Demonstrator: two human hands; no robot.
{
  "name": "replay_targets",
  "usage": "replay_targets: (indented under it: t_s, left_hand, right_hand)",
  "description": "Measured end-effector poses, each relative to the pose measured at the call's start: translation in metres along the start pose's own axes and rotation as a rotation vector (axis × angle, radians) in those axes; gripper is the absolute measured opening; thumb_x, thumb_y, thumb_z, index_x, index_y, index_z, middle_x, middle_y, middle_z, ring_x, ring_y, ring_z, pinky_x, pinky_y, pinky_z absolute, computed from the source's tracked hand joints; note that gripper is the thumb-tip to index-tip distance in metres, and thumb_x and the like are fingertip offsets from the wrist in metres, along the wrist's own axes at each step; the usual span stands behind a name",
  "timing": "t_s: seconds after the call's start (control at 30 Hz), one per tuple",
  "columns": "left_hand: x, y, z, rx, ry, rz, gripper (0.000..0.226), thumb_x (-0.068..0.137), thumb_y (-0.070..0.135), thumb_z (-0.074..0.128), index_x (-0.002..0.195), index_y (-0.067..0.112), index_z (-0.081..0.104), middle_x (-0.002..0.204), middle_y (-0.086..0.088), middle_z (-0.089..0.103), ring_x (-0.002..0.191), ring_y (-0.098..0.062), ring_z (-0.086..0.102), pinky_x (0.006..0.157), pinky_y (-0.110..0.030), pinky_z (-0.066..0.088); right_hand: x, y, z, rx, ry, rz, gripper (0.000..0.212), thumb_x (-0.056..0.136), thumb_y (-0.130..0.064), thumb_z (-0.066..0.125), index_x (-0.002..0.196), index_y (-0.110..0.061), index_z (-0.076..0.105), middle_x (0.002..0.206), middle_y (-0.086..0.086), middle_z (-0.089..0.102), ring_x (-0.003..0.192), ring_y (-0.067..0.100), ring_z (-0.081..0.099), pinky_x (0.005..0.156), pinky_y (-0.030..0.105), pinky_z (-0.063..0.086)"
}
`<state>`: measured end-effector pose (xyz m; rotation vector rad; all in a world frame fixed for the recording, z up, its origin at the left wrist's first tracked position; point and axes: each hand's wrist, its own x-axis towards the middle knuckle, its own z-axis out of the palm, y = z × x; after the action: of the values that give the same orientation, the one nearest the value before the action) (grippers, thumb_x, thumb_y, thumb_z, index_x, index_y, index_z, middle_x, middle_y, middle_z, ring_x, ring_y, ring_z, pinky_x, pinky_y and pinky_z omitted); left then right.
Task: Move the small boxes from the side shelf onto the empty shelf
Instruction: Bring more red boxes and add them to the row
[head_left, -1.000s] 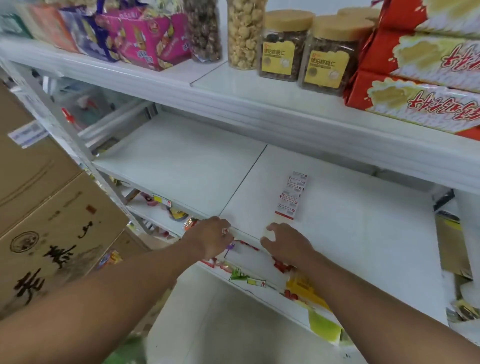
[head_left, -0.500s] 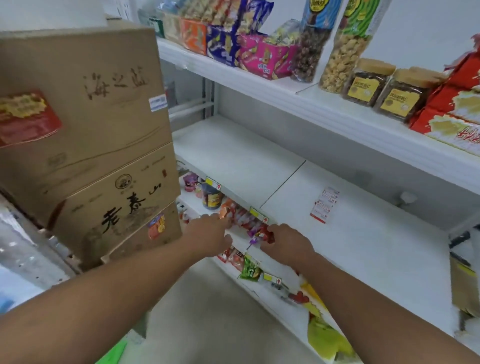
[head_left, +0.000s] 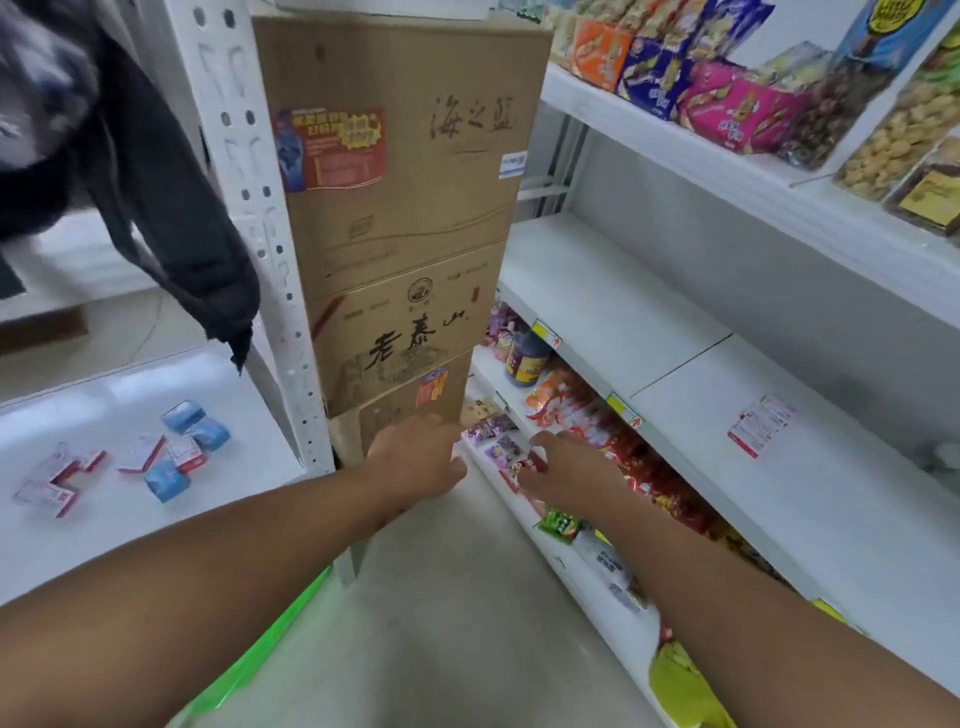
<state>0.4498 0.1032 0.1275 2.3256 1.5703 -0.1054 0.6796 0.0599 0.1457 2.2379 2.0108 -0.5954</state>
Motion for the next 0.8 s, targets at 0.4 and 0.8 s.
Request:
replay_targets:
  t_s: [0.4,0.8]
  left_hand:
    - [-0.094,-0.026,0.001,-0.003,0.073,-0.304,0.038,0.099,0.052,0.049,0.119,0.023,0.065,0.115,-0.005,0.065,0.103,-0.029,0.065,0.088,-0.047,0.060]
    - [-0.234,-0.048,0.036,0.057,-0.029,-0.649,0.056,0.096,0.056,0.050,0.143,0.025,0.055,0.136,-0.008,0.058,0.127,-0.034,0.056,0.102,-0.053,0.054]
  right_hand:
    - [-0.008,-0.056,0.005,0.001,-0.071,-0.326,0.064,0.093,-0.048,0.063,0.152,-0.026,0.052,0.147,0.004,0.058,0.134,0.027,0.057,0.107,0.043,0.050]
    - [-0.051,-0.101,0.064,-0.046,-0.210,-0.631,0.055,0.093,-0.055,0.062,0.141,-0.030,0.056,0.133,0.004,0.057,0.122,0.028,0.061,0.093,0.039,0.054]
